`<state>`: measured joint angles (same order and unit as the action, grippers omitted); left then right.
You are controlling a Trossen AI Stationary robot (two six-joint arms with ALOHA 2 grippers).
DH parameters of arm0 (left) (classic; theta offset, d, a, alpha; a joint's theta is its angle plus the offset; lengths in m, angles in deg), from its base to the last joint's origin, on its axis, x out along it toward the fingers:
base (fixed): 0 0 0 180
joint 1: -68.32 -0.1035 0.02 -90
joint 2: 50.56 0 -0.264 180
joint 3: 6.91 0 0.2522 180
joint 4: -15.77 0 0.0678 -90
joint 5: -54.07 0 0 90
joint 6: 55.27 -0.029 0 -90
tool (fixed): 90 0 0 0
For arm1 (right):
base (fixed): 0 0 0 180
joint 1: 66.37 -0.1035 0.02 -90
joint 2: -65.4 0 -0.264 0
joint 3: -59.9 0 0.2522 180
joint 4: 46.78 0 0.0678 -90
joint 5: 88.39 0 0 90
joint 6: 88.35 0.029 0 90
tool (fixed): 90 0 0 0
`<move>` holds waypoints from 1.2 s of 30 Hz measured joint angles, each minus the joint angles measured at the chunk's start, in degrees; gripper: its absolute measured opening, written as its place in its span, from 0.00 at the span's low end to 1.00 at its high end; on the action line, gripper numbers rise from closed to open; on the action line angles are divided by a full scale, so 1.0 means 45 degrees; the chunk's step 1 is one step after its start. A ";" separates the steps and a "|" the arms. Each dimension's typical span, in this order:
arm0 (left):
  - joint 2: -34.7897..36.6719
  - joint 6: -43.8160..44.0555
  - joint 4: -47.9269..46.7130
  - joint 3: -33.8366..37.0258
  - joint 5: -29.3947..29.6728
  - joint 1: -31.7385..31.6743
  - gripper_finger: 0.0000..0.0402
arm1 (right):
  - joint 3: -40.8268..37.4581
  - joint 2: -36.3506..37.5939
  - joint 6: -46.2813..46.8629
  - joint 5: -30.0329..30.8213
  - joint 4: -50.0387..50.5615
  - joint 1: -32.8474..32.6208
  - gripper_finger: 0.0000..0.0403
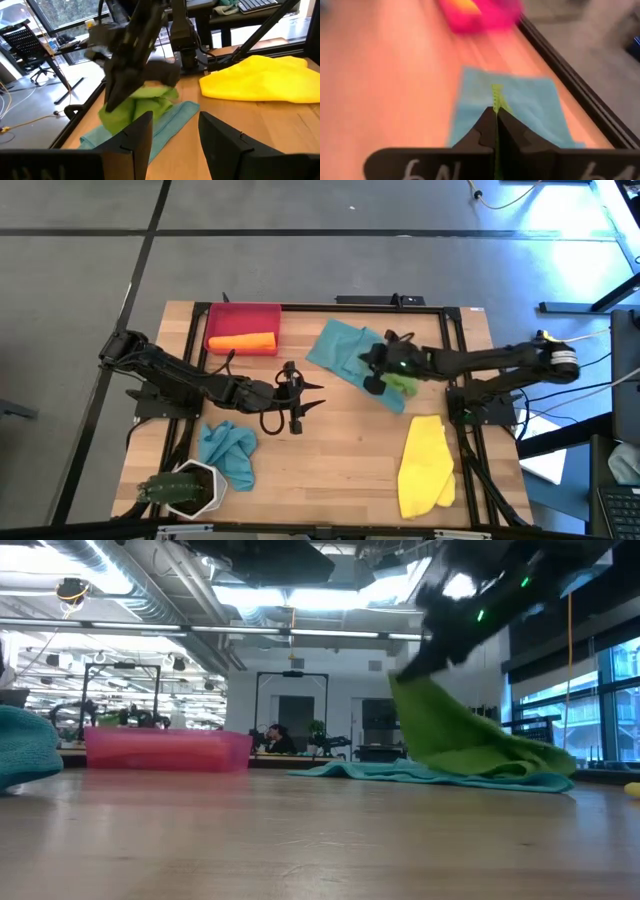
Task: Roll microfiber towels into tight, uniform cylinder then place into a basket
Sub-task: Fold the green microfiber towel
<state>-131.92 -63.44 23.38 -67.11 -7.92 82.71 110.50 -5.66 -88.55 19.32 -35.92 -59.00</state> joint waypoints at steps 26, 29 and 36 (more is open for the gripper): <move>-0.2960 -0.0548 0.4589 -0.0015 -0.1600 -0.2060 0.50 | 0.0010 0.1261 -0.0362 -0.0357 -0.1352 -0.2434 0.01; -0.3183 -0.0415 0.5558 -0.0015 -0.1613 -0.2098 0.55 | 0.0010 0.1261 -0.0342 -0.0701 -0.1517 -0.2436 0.01; -0.3670 -0.0310 0.6148 -0.0328 -0.1793 -0.2089 0.55 | 0.0010 0.0933 -0.0352 -0.0971 -0.2364 -0.2441 0.01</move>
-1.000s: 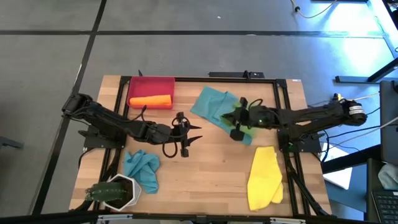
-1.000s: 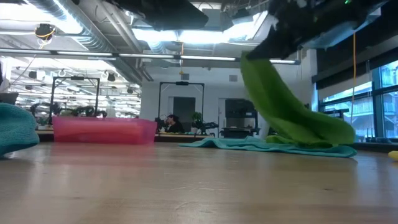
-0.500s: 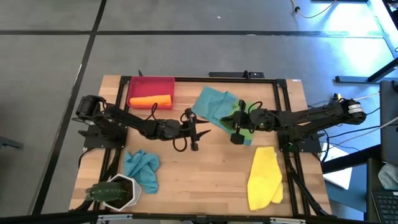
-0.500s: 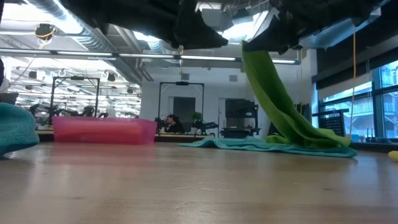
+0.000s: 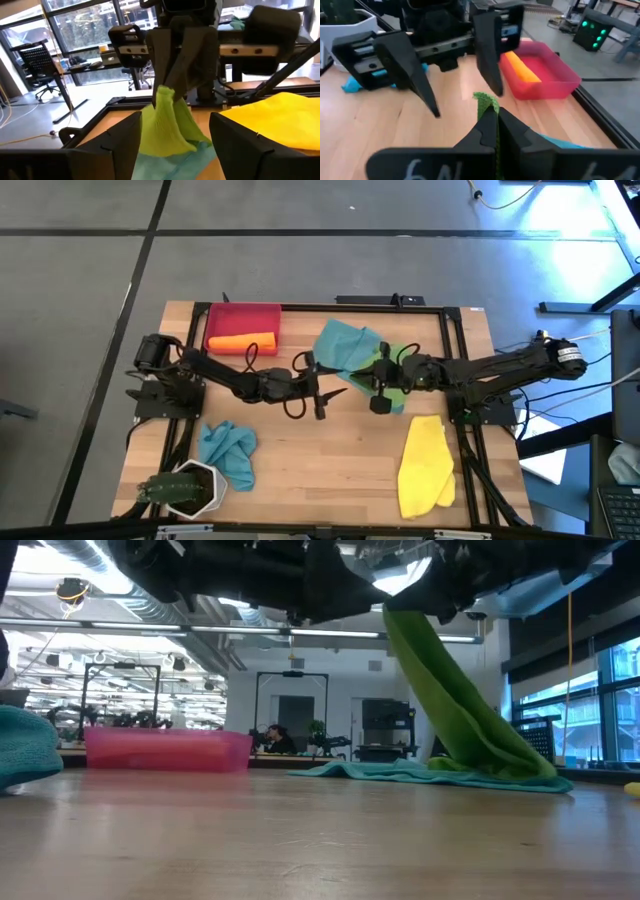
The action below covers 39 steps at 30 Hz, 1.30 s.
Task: Roll microfiber towels into tight, uniform cylinder then place into a basket
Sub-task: Fold the green microfiber towel
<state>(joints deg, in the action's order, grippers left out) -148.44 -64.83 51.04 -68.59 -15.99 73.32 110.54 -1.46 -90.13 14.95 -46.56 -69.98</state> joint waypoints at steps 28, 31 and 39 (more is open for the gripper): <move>-0.0692 0.3215 -0.0470 -0.0668 0.2160 -0.0219 0.54 | 0.0000 -0.0877 -0.0352 0.0925 -0.1523 0.0010 0.01; -0.0692 0.3342 -0.0470 -0.0668 0.2011 -0.0219 0.54 | 0.0000 -0.0877 -0.0394 0.1357 -0.1754 0.0015 0.01; -0.0687 0.3694 -0.0473 -0.0668 0.2117 -0.0505 0.54 | 0.0000 -0.0877 -0.0395 0.1360 -0.1911 0.0015 0.01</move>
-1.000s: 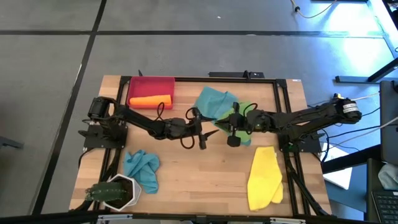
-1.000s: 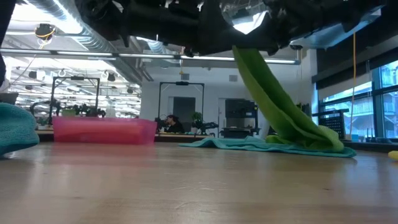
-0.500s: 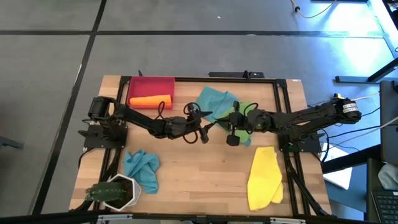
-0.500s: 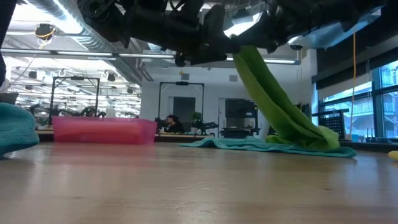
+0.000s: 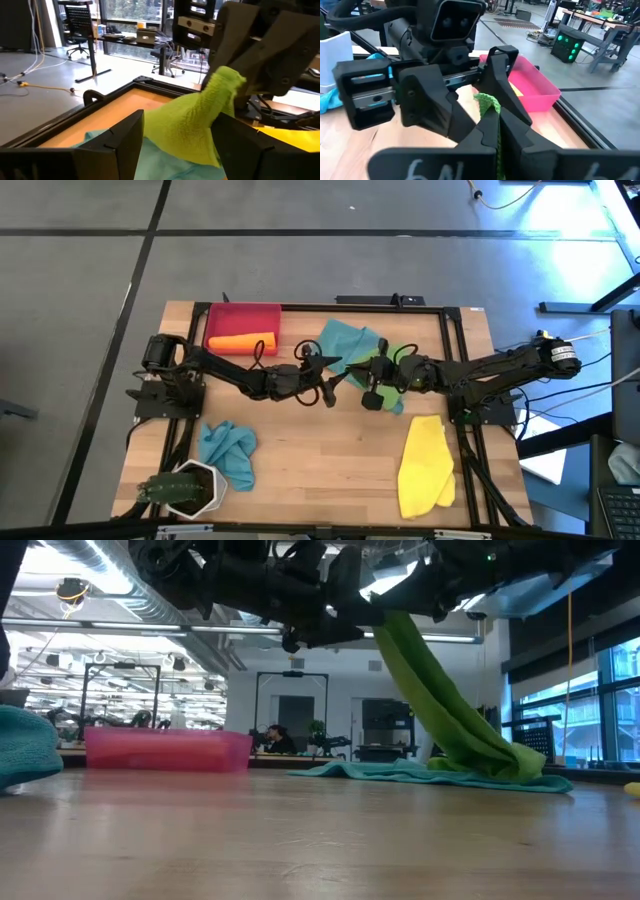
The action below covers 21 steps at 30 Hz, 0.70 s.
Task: Roll microfiber towels into tight, uniform cylinder then place into a basket
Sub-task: Fold the green microfiber towel
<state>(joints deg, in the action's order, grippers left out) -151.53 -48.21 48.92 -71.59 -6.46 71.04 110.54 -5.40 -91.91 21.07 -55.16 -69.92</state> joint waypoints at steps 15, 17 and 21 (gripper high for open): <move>0.0019 -0.0572 -0.1778 -0.0749 0.1517 0.0329 0.54 | -0.0005 -0.1117 -0.0620 0.0581 -0.1380 0.0005 0.01; 0.0019 -0.0599 -0.2013 -0.0753 0.2009 0.0252 0.54 | -0.0005 -0.1113 -0.0620 0.0608 -0.1381 0.0005 0.01; 0.0019 -0.0604 -0.2021 -0.0753 0.2099 0.0191 0.54 | -0.0005 -0.1112 -0.0620 0.0594 -0.1352 -0.0007 0.01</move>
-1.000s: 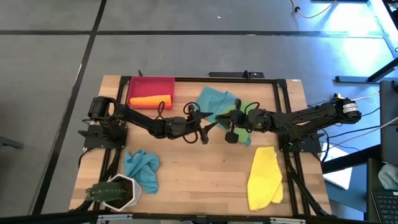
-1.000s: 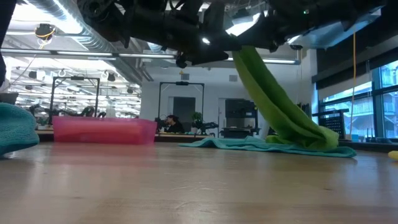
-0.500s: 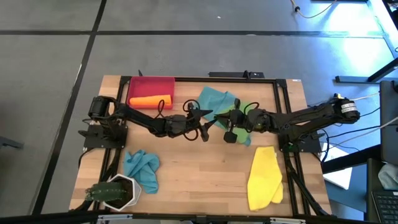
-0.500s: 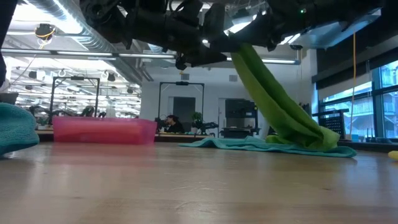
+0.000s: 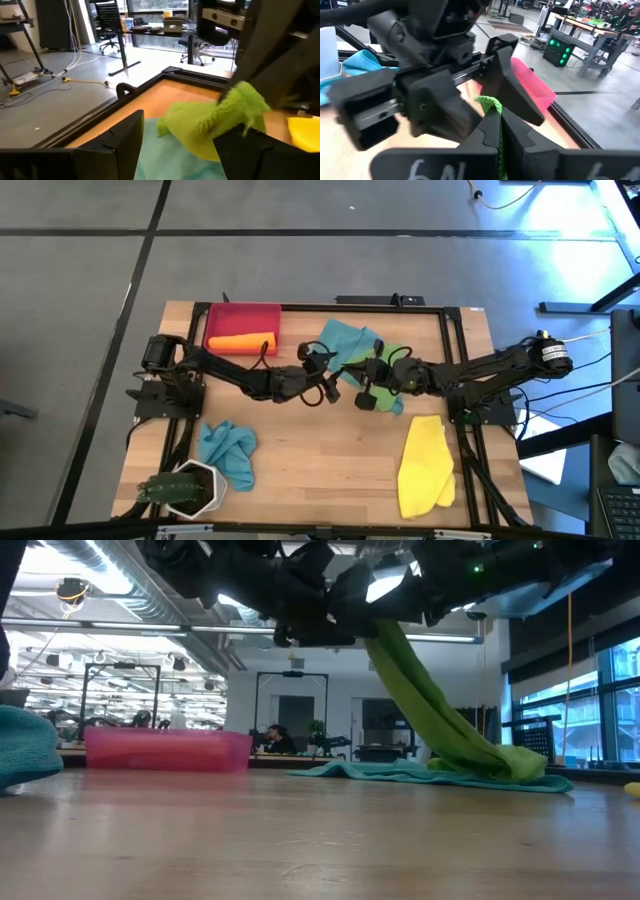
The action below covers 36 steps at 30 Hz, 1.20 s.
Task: Roll microfiber towels into tight, uniform cylinder then place into a basket
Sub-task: Fold the green microfiber towel
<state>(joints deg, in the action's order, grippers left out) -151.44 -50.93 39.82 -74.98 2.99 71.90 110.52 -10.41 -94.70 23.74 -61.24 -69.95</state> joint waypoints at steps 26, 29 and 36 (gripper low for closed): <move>0.0019 -0.3969 -0.0264 0.0000 0.1778 0.0782 0.19 | 0.0000 0.0005 -0.0032 -0.0053 0.0631 0.0007 0.02; 0.0019 -0.4512 -0.0264 0.0000 0.1753 0.0965 0.05 | 0.0000 0.0005 -0.0031 -0.0063 0.0740 0.0007 0.03; 0.0019 -0.5105 -0.0202 0.0000 0.1753 0.1141 0.00 | 0.0000 0.0005 0.0011 -0.0069 0.1352 0.0002 0.09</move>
<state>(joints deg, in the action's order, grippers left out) -151.35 -73.90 38.91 -74.98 10.88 77.04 110.52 -10.39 -94.65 23.44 -55.16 -69.94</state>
